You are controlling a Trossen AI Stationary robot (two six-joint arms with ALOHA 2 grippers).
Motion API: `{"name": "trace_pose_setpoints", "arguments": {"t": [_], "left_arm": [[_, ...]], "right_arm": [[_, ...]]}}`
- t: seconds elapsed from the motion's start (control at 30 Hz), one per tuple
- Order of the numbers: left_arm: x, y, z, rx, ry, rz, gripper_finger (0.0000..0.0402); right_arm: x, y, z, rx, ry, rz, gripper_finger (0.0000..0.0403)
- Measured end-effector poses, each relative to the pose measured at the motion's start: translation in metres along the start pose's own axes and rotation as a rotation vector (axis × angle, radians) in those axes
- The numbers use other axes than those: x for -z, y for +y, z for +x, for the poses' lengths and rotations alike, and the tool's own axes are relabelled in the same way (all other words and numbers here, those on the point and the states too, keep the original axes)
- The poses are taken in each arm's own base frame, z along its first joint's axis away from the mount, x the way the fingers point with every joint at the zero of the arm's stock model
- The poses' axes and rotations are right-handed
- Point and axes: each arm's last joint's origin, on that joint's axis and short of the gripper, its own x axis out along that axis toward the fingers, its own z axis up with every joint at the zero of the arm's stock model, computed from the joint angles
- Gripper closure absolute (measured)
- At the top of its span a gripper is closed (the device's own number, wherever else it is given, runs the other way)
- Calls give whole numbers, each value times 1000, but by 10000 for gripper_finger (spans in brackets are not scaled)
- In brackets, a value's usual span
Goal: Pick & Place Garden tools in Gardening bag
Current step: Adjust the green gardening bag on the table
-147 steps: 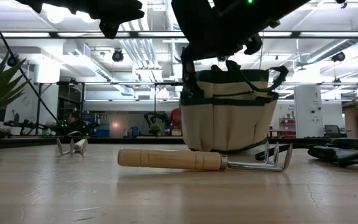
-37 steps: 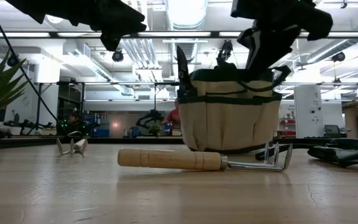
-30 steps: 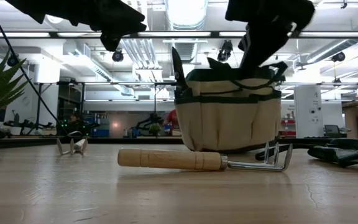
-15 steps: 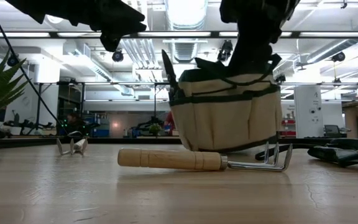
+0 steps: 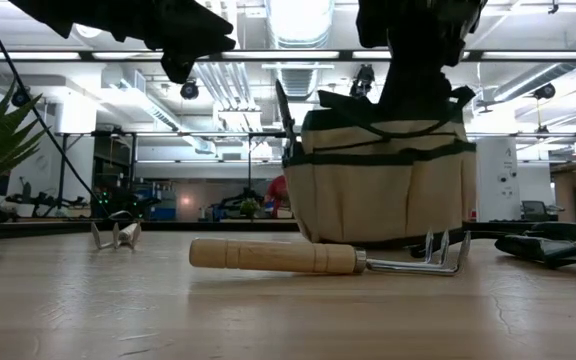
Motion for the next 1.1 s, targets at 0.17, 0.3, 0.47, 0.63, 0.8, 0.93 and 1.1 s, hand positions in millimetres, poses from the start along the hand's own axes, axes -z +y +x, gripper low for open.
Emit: {"name": "trace_pose_setpoints", "arguments": {"t": [0.17, 0.3, 0.47, 0.63, 0.8, 0.93, 1.1], "left_arm": [[0, 0, 0, 0, 0, 0, 280], [0, 0, 0, 0, 0, -3, 280], [0, 0, 0, 0, 0, -4, 280], [1, 0, 0, 2, 9, -53, 280], [3, -2, 0, 67, 51, -160, 280], [5, -2, 0, 96, 80, -178, 280], [6, -2, 0, 93, 85, -197, 280]], "right_arm": [[-4, 4, 0, -63, -31, 5, 394], [-4, 5, 0, -70, -28, 4, 394], [-4, 4, 1, -71, -27, 4, 394], [-4, 4, 1, -71, -29, -5, 394], [-4, 4, 0, -70, -32, -49, 394], [-3, 5, -1, -71, -35, -79, 394], [-1, 8, -2, -78, -32, -108, 394]]}}
